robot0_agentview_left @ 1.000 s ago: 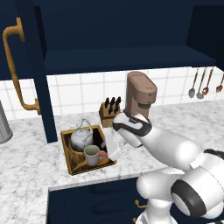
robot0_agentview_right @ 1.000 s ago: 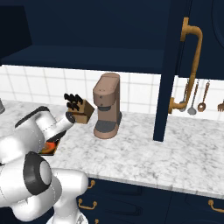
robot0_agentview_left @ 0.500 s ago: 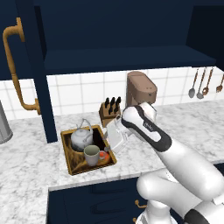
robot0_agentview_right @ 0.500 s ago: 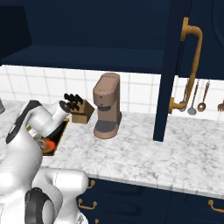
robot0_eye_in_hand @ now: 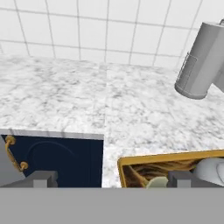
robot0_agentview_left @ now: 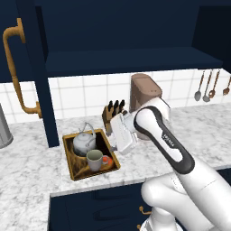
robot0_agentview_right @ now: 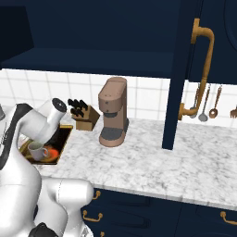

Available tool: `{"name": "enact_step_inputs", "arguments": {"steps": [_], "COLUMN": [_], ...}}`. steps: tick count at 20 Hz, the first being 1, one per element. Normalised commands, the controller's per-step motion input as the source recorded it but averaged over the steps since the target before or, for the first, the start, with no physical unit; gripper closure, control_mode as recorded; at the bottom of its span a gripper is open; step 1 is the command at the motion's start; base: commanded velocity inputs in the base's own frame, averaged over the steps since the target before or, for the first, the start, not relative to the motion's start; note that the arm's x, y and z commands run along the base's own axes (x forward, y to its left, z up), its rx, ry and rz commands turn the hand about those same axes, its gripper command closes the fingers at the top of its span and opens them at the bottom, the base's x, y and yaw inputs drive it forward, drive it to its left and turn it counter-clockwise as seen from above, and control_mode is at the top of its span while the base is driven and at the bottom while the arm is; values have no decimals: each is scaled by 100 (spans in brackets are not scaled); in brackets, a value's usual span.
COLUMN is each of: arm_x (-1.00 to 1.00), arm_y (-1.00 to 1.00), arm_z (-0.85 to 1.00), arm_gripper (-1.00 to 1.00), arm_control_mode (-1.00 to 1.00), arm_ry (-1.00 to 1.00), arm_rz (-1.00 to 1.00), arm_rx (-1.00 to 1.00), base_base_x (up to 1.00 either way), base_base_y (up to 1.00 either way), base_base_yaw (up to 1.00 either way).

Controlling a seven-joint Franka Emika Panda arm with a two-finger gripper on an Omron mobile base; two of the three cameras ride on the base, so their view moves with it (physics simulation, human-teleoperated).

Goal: Pick the kettle from the counter and place it on the tray. Then pick the mug from the cabinet and place it on the tray. Then close the cabinet doors.

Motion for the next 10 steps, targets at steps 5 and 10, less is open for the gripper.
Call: {"name": "enact_step_inputs", "arguments": {"steps": [5, 10], "arm_x": [-21, -23], "arm_y": [0, 0], "arm_z": [44, 35], "arm_gripper": [-100, -100], "arm_control_mode": [-100, -100], "arm_ry": [-5, -10], "arm_rz": [3, 0], "arm_rx": [0, 0], "base_base_x": [0, 0], "base_base_y": [0, 0], "base_base_yaw": [0, 0]}}
